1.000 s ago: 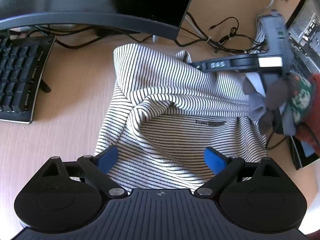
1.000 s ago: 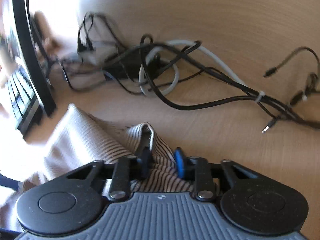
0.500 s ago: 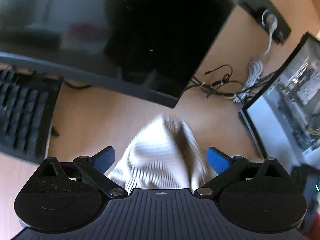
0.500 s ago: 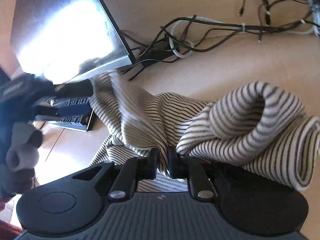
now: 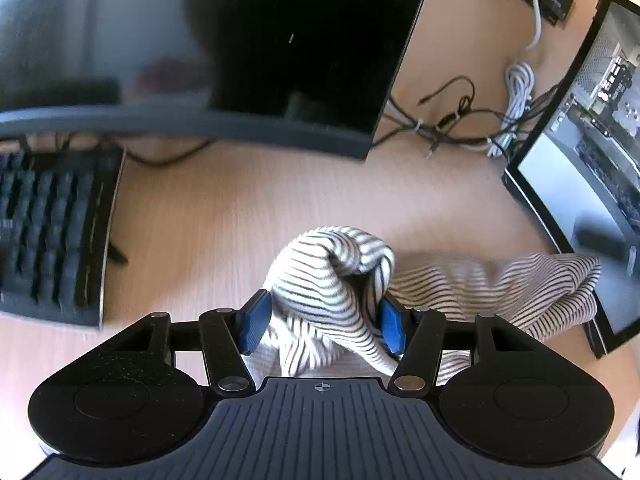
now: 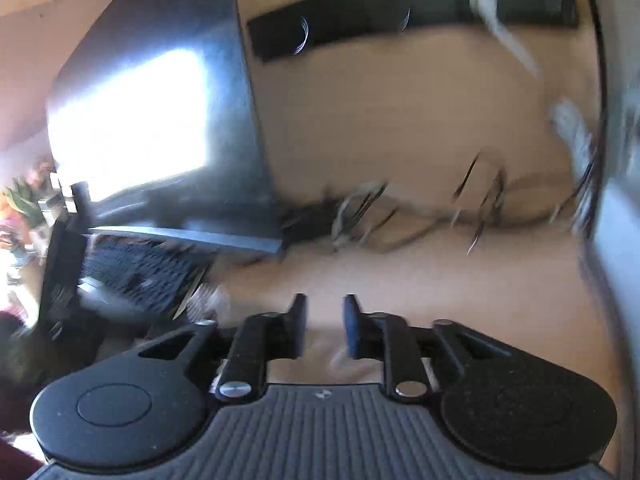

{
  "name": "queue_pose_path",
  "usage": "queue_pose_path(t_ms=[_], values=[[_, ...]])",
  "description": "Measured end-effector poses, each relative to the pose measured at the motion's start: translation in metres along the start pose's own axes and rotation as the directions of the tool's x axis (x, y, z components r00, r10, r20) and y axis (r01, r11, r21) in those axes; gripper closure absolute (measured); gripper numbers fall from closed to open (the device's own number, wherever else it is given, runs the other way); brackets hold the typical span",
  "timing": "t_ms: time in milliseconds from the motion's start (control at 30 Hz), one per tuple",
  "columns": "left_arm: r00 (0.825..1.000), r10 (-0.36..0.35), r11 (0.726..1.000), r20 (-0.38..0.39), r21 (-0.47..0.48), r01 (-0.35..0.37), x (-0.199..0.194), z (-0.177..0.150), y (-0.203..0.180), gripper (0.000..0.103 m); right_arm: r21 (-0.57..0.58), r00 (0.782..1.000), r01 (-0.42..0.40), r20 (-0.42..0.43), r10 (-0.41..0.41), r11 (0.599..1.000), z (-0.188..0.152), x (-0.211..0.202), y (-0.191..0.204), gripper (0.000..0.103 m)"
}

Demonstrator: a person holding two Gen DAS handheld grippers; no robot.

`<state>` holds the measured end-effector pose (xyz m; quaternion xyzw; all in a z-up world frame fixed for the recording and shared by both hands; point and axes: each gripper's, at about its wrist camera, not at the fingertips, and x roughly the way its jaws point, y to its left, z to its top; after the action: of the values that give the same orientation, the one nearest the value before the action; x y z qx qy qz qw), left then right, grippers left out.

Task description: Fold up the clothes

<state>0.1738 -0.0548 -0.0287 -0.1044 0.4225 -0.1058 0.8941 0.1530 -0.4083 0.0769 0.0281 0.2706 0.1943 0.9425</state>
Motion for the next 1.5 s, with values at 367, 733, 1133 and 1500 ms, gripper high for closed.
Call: queue_pose_path(t_ms=[367, 733, 1133, 1500], values=[[0.982, -0.116, 0.988, 0.147, 0.116, 0.1, -0.075, 0.019, -0.024, 0.028, 0.205, 0.984, 0.101, -0.167, -0.067, 0.973, -0.085, 0.009, -0.038, 0.08], [0.998, -0.053, 0.998, -0.024, 0.019, 0.053, -0.016, 0.003, -0.026, 0.033, 0.064, 0.982, 0.118, -0.159, -0.107, 0.991, -0.07, -0.002, -0.043, 0.077], [0.999, 0.036, 0.999, 0.028, -0.025, -0.036, -0.029, -0.022, -0.025, 0.028, -0.198, 0.956, -0.255, -0.199, 0.216, 0.946, -0.02, 0.068, -0.018, 0.015], [0.992, 0.056, 0.913, 0.11, -0.408, -0.006, -0.117, -0.051, 0.032, 0.012, -0.321, 0.889, -0.425, -0.326, 0.322, 0.847, -0.037, 0.078, 0.025, 0.069]])
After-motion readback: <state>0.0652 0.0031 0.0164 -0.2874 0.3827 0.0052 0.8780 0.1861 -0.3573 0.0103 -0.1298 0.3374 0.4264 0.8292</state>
